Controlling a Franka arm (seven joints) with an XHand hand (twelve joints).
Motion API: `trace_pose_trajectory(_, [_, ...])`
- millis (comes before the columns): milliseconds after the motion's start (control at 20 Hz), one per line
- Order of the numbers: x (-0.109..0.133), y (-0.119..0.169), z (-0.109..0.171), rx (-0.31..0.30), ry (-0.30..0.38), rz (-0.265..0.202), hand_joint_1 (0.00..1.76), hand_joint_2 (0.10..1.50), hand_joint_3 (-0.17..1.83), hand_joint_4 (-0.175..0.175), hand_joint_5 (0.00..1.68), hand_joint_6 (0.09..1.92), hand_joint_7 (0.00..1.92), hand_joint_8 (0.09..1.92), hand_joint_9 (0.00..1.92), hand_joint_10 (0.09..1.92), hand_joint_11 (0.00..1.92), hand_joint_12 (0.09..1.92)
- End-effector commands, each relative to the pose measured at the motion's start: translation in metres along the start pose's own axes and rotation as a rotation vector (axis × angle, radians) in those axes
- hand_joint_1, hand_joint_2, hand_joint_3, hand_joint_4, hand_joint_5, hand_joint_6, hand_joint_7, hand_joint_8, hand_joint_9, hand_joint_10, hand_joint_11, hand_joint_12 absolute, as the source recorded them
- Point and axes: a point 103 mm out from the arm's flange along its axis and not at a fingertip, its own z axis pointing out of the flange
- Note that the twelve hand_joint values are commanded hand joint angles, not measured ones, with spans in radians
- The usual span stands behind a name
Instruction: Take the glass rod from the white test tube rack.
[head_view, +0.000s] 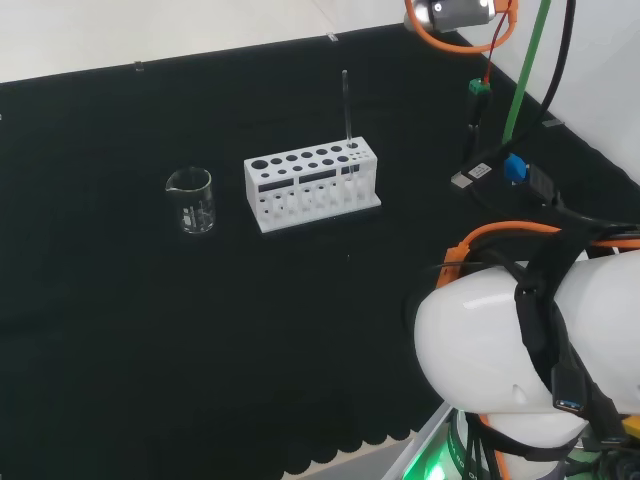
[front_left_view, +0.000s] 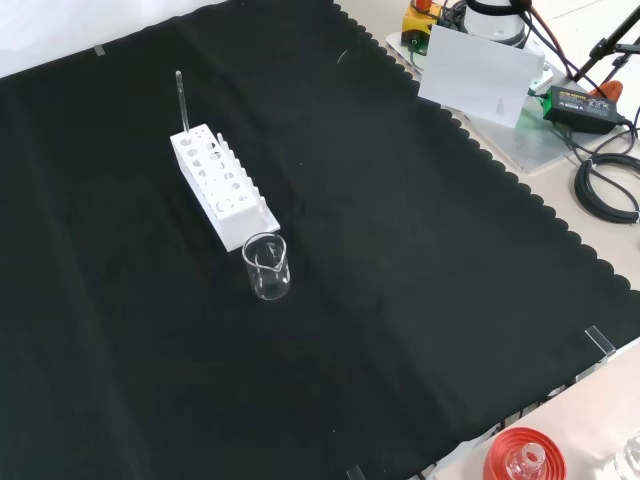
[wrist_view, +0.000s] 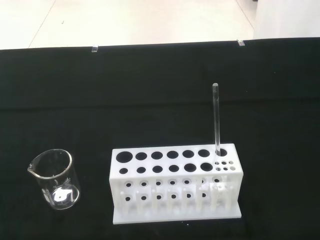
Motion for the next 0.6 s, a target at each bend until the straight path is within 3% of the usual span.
trace_pose_trajectory(50, [0.02,-0.088,-0.044,-0.098,-0.019,0.068,0.73,0.8,0.45,-0.051,0.33,0.24,0.31,0.48,0.58,0.09,0.28,1.11])
trace_pose_trajectory(100, [0.022,-0.094,-0.047,-0.103,-0.02,0.071,0.68,0.83,0.41,-0.037,0.25,0.14,0.17,0.52,0.47,0.09,0.13,1.19])
trace_pose_trajectory(200, [0.024,-0.097,-0.049,-0.11,-0.01,0.074,0.65,0.86,0.37,-0.029,0.2,0.09,0.04,0.6,0.39,0.09,0.03,1.24])
trace_pose_trajectory(600, [0.027,-0.098,-0.052,-0.113,-0.022,0.076,0.65,0.87,0.35,-0.031,0.19,0.09,0.0,0.65,0.38,0.09,0.0,1.28])
